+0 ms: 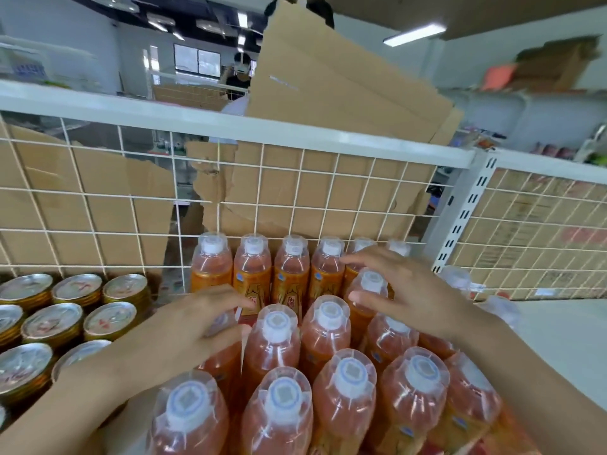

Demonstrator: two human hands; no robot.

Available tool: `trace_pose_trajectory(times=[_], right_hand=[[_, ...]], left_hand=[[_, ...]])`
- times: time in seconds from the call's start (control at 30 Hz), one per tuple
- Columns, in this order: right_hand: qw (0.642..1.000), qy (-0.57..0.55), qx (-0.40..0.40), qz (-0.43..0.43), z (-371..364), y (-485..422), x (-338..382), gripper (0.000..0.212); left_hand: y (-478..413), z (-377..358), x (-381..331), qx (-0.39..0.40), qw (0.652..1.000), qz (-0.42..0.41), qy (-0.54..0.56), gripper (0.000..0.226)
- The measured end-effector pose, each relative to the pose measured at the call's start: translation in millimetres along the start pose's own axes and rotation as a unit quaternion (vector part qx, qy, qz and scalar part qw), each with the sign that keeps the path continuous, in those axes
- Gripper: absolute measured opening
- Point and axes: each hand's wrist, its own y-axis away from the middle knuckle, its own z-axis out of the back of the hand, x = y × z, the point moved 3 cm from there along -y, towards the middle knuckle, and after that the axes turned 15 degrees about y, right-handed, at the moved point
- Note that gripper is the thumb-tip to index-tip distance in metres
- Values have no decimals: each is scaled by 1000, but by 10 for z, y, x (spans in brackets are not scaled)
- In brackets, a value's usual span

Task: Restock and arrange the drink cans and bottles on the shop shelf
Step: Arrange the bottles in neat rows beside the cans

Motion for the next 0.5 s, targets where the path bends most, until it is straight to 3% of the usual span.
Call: trace_pose_trajectory(times=[0.13,0.33,0.5], right_hand=[[1000,-11,3,-3,-39,-71,202,61],[993,-37,95,53,-265,-291,674,49],[986,-45,144,76,-289,-409,833,55]], left_hand=[[71,59,-38,4,1000,-5,25,53],[192,139,-43,-23,996,4,81,61],[207,205,76,-10,994,19,108,75]])
